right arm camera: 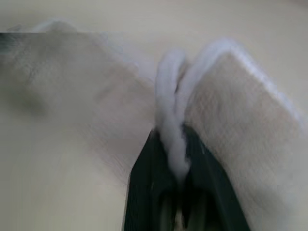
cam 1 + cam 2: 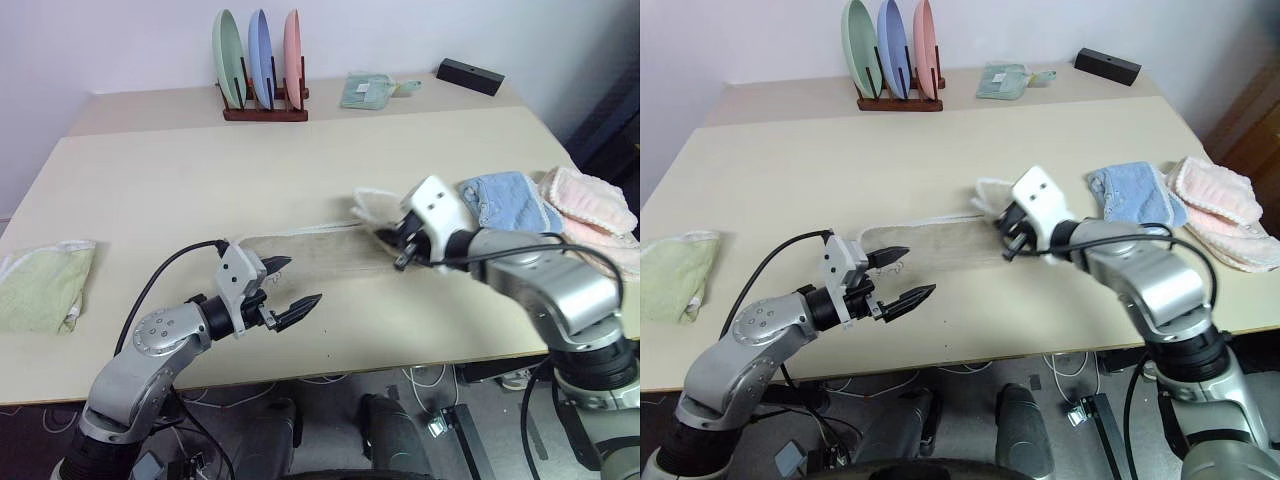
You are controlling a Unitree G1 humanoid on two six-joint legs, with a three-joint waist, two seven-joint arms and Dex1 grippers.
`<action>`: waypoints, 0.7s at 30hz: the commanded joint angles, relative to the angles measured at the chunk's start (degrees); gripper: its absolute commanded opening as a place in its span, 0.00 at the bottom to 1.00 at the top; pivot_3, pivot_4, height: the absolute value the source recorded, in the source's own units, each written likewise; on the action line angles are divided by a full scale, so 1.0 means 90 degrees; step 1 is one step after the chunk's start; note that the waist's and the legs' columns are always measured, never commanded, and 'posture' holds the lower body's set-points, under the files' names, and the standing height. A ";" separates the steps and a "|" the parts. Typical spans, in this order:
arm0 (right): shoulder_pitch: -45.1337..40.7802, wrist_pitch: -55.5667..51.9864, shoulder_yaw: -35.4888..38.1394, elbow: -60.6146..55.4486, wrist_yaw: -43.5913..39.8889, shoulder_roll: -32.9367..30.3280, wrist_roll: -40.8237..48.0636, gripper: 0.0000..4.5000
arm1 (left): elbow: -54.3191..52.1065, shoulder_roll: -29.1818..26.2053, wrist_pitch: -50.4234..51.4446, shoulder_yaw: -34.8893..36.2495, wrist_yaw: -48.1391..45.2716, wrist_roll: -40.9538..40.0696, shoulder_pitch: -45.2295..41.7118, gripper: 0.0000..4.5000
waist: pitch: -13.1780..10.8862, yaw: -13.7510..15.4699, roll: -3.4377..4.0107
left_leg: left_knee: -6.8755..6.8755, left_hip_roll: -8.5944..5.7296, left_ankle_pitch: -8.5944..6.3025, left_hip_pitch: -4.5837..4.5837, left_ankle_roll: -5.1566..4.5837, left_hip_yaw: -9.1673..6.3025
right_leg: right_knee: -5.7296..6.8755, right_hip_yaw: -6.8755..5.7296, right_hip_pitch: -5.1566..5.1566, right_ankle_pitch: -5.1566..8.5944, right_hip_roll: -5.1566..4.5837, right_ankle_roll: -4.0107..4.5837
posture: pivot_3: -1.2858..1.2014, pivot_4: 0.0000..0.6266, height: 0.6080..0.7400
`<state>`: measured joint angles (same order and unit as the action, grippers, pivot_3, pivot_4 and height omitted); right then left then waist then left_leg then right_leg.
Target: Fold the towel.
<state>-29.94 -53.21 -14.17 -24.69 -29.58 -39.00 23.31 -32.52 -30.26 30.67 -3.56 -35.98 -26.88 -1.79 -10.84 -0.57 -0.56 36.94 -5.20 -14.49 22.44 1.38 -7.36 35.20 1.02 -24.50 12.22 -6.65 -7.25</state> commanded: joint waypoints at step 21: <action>0.0119 0.1075 0.1364 0.0677 -0.0740 0.0769 0.0178 0.29 | -0.0506 0.0197 0.0120 0.0536 0.0529 -0.0273 0.0700 0.99 | -0.0002 -0.0008 0.0002 | -0.0002 0.0005 -0.0001 -0.0005 0.0000 -0.0011 | 0.0002 -0.0001 0.0001 -0.0001 0.0008 0.0002 | 0.52 0.24 1.00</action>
<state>-27.07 -43.92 -3.17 -20.74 -38.12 -33.15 25.16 -34.76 -29.04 31.95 -0.26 -32.11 -28.20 3.97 -10.85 -0.64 -0.54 36.91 -5.15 -14.50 22.39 1.38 -7.46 35.22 1.01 -24.50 12.22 -6.58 -7.23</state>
